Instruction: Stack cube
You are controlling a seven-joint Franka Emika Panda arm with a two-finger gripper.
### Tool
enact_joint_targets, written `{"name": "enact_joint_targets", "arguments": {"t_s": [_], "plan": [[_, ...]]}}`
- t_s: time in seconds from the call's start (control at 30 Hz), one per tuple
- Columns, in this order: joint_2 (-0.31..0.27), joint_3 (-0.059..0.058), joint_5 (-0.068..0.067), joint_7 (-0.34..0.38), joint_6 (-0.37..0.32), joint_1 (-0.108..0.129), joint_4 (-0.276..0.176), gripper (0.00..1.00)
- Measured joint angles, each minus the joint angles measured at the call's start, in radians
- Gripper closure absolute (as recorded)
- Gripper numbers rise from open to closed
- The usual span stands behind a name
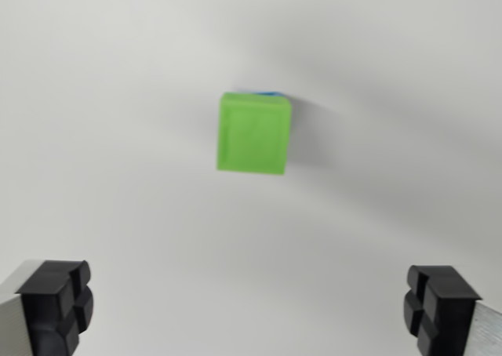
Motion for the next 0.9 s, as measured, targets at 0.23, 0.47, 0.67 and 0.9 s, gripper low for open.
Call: {"name": "enact_joint_targets", "arguments": {"t_s": [0.23, 0.47, 0.67, 0.9], "plan": [[-0.024, -0.002, 0.002, -0.002, -0.060, 0.000, 0.036, 0.00], [-0.039, -0.004, 0.002, -0.003, -0.107, 0.000, 0.068, 0.00], [-0.049, -0.005, 0.003, -0.004, -0.137, 0.000, 0.089, 0.00], [-0.053, -0.006, 0.003, -0.004, -0.157, 0.000, 0.103, 0.00]]}}
